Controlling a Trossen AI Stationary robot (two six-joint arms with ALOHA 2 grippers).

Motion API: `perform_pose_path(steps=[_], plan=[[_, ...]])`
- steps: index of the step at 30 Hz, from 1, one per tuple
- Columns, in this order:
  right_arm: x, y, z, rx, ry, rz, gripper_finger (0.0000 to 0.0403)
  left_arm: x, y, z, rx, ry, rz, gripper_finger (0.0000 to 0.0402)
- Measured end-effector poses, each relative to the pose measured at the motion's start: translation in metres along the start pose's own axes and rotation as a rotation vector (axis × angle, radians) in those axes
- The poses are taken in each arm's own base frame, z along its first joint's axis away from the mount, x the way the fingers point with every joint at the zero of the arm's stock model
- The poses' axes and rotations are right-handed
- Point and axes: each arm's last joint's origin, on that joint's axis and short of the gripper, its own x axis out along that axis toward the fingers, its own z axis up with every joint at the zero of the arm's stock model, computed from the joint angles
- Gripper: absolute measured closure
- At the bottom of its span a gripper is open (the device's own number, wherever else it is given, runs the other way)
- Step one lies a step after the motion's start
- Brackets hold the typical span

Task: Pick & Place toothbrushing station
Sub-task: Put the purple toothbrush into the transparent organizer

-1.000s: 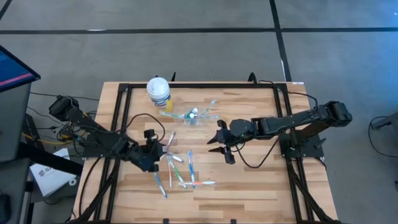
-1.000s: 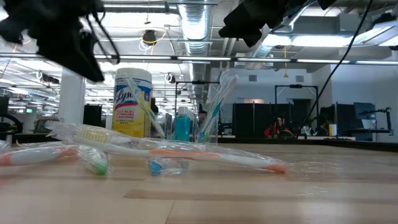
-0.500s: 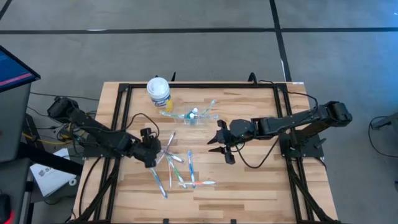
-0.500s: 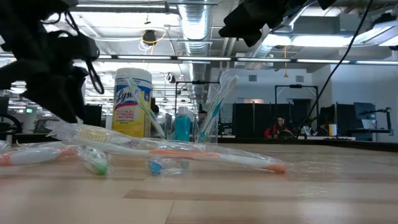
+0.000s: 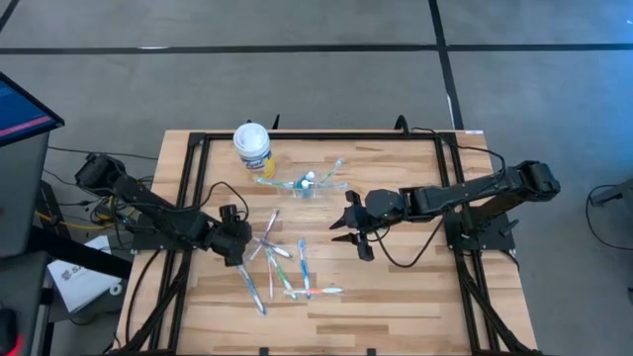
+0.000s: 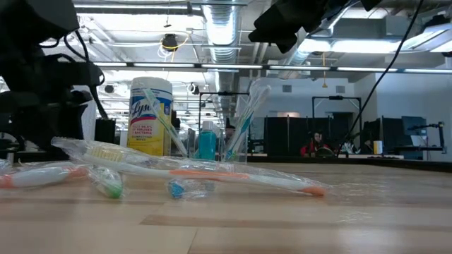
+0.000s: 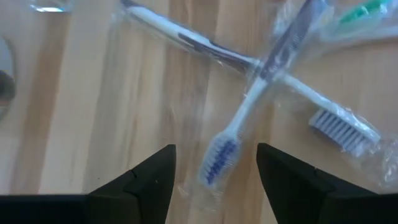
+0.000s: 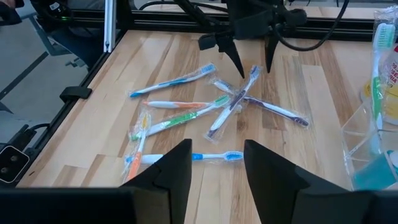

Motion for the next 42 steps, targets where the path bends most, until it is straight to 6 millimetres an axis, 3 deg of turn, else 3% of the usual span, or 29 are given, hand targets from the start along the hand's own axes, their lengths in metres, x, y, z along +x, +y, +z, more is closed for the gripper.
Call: perform_pose_path(steps=[16,35,42], plan=[[0.0,0.0,0.0,-0.002,0.0,0.0,0.0268,0.0043,-0.0008,-0.0069,0.003,0.028,-0.044,0.0219],[0.0,0.0,0.0,-0.001,0.0,0.0,0.0271,0.0042,-0.0013,-0.0071,0.029,0.036,-0.06,0.0349],[0.0,0.0,0.0,-0.001,0.0,0.0,0.0271,0.0041,-0.0016,-0.0062,0.024,0.029,-0.063,0.0377]])
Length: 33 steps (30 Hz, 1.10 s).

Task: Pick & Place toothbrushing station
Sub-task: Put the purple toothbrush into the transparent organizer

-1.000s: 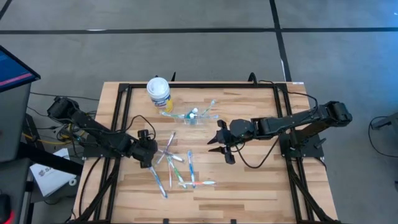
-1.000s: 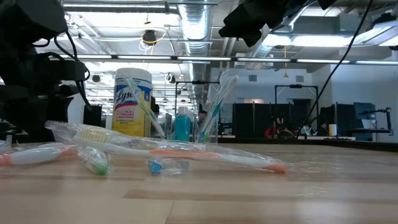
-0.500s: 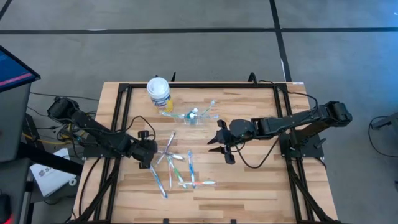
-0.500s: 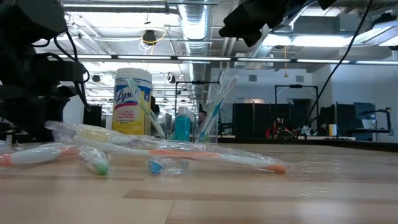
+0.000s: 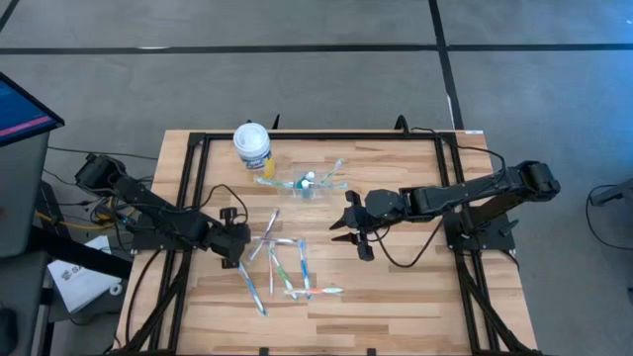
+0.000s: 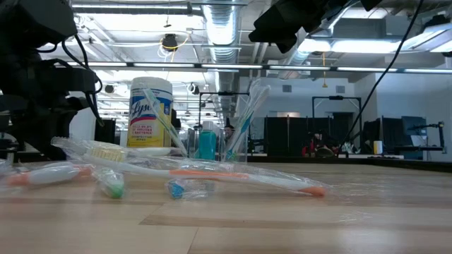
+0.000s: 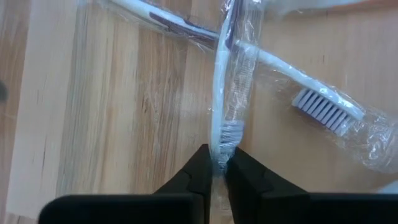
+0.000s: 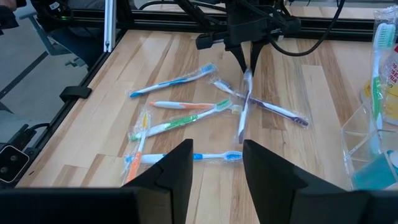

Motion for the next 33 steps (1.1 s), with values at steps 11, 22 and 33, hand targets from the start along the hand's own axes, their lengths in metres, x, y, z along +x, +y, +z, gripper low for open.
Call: perform_pose_path(steps=[11,22,33], plan=[[0.0,0.0,0.0,0.001,0.0,0.0,0.0272,-0.001,-0.001,0.003,-0.007,-0.013,-0.006,0.0377],[0.0,0.0,0.0,0.001,0.0,0.0,0.0272,-0.025,-0.006,0.04,-0.061,-0.127,-0.056,0.0378],[0.0,0.0,0.001,-0.008,-0.009,0.0,0.0272,-0.045,-0.011,0.064,-0.221,-0.17,-0.187,0.0377]])
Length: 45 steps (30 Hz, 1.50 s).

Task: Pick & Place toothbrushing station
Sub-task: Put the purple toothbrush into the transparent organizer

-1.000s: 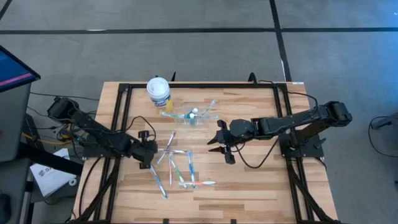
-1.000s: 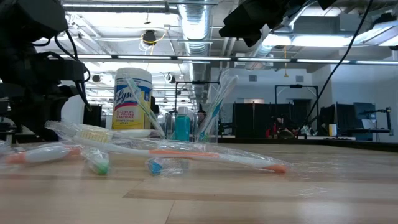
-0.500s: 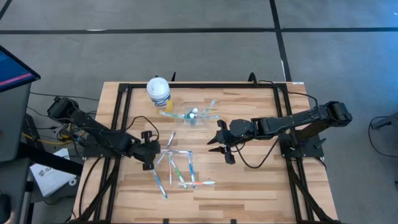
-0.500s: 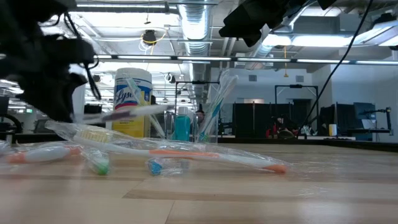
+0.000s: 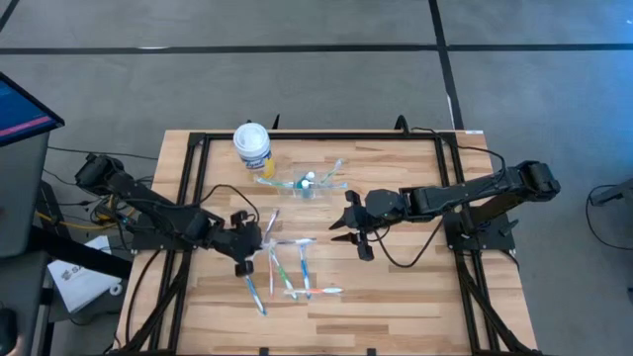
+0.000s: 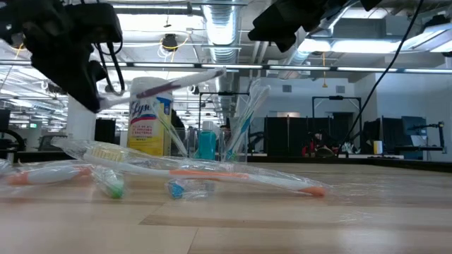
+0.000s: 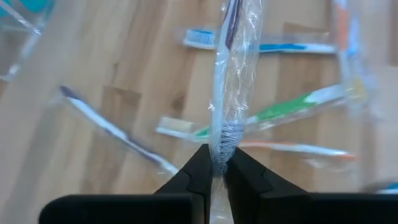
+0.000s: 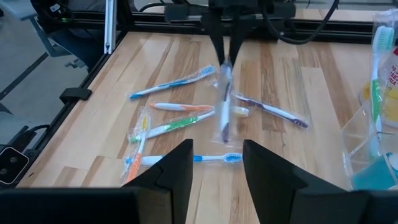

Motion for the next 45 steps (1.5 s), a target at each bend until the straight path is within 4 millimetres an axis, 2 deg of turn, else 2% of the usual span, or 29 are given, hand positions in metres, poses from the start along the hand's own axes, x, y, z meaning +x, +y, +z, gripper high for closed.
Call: perform_pose_path(steps=[12,22,30,34,38,45], plan=[[0.0,0.004,0.003,-0.042,-0.033,0.003,0.0272,-0.003,-0.01,0.014,-0.251,-0.04,-0.189,0.0377],[-0.001,0.042,0.005,-0.314,-0.061,-0.157,0.0283,0.0,-0.002,0.027,-0.398,-0.05,-0.262,0.0376],[-0.004,0.06,0.005,-0.412,-0.07,-0.236,0.0291,0.0,0.001,0.034,-0.431,-0.066,-0.327,0.0376],[0.005,0.066,-0.001,-0.469,-0.041,-0.265,0.029,0.0,0.002,0.036,-0.437,-0.074,-0.346,0.0376],[0.022,0.075,0.0,-0.546,0.002,-0.284,0.029,0.0,0.002,0.037,-0.438,-0.077,-0.354,0.0376],[0.05,0.101,0.014,-0.763,0.061,-0.396,0.0289,0.0,0.002,0.038,-0.441,-0.092,-0.365,0.0376]])
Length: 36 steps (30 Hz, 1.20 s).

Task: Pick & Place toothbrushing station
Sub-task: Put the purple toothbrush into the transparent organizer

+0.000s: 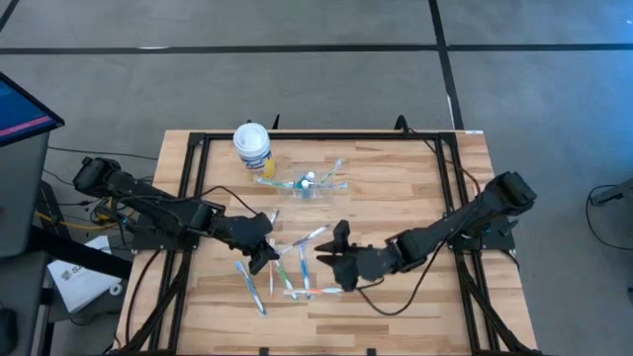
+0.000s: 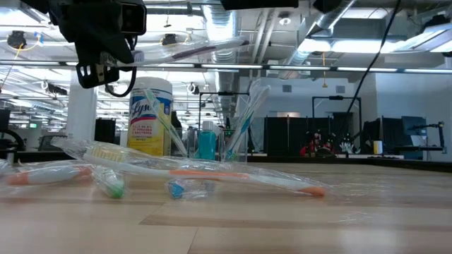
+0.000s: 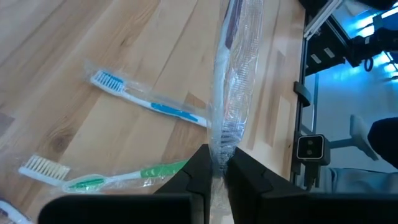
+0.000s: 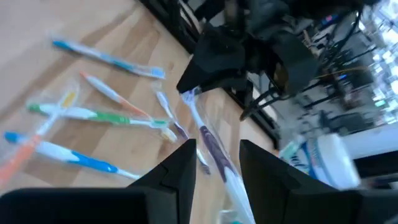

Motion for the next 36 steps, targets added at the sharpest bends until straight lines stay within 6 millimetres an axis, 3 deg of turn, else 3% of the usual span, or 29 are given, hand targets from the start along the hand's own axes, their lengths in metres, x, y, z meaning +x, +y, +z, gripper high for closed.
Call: perform_pose_path(steps=[6,17,21,27,36], plan=[[0.012,0.012,0.017,-0.113,0.05,-0.077,0.0289,0.0,-0.001,0.0,0.001,-0.006,-0.007,0.0376],[0.046,0.032,0.026,-0.279,0.212,-0.067,0.0275,0.0,-0.002,0.002,0.002,-0.02,-0.022,0.0376],[0.049,0.026,0.034,-0.259,0.204,-0.087,0.0234,0.0,-0.002,0.002,0.003,-0.02,-0.021,0.0376],[0.054,0.018,0.031,-0.249,0.219,-0.099,0.0183,0.0,-0.003,0.002,0.003,-0.027,-0.03,0.0376],[0.06,0.01,0.026,-0.249,0.234,-0.109,0.0195,0.0,-0.005,0.004,0.0,-0.036,-0.059,0.0376]])
